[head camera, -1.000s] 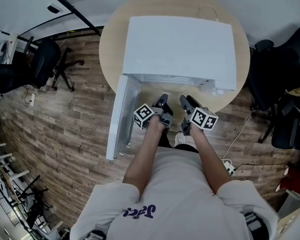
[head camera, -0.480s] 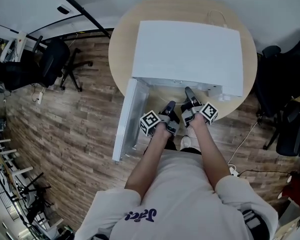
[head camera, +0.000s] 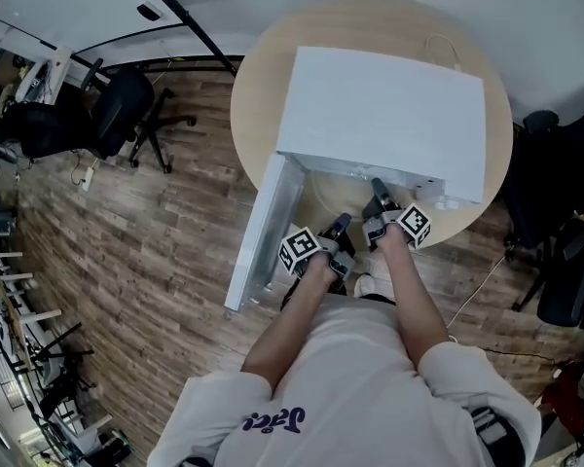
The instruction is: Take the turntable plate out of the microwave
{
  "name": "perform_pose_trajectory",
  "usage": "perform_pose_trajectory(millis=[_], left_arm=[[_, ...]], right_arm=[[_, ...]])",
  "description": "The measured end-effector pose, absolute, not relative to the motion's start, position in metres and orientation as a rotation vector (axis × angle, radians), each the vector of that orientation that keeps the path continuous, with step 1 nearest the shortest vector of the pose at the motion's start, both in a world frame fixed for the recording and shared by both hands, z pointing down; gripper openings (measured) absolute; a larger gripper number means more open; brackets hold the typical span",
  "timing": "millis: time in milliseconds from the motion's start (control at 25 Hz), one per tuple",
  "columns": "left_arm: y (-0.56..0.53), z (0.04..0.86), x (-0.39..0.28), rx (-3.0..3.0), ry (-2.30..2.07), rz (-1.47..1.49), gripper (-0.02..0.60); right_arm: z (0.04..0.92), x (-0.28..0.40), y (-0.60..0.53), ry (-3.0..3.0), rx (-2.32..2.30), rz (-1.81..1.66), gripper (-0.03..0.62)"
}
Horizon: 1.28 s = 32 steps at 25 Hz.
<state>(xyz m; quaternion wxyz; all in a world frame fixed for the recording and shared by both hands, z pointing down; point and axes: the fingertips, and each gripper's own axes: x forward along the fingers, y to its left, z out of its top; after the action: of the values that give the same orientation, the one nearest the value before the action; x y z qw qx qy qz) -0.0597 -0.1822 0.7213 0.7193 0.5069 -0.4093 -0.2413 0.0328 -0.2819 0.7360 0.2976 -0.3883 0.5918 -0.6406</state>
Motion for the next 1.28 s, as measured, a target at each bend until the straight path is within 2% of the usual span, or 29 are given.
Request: perform_pose_trajectory(millis=[600, 640, 680, 720, 760, 880, 1280], left_arm=[[-0.159, 0.708, -0.056, 1.278, -0.794, -0.513, 0.037], [-0.160, 0.706, -0.057, 1.295, -0.787, -0.525, 0.044], [-0.162, 0.704, -0.059, 1.310, -0.781, -0.541, 0.095], [-0.165, 0.701, -0.060, 1.321, -0.773, -0.564, 0.175], [-0.168, 0.698, -0.061, 1.330, -0.765, -0.589, 0.209], [-0.174, 0.687, -0.064, 1.356, -0.759, -0.632, 0.232], [-0.171, 0.665, -0.060, 1.338, -0.712, -0.781, 0.232]], right_arm=[[0.727, 0.033, -0.251, 1.512, -0.978, -1.791, 0.032], [0.724, 0.032, -0.248, 1.510, -0.961, -1.793, 0.032], [0.721, 0.031, -0.246, 1.508, -0.947, -1.796, 0.032], [0.718, 0.031, -0.243, 1.507, -0.937, -1.800, 0.032], [0.714, 0.031, -0.239, 1.508, -0.928, -1.804, 0.032], [0.701, 0.033, -0.223, 1.527, -0.915, -1.819, 0.032], [0.672, 0.047, -0.187, 1.635, -0.931, -1.816, 0.032]])
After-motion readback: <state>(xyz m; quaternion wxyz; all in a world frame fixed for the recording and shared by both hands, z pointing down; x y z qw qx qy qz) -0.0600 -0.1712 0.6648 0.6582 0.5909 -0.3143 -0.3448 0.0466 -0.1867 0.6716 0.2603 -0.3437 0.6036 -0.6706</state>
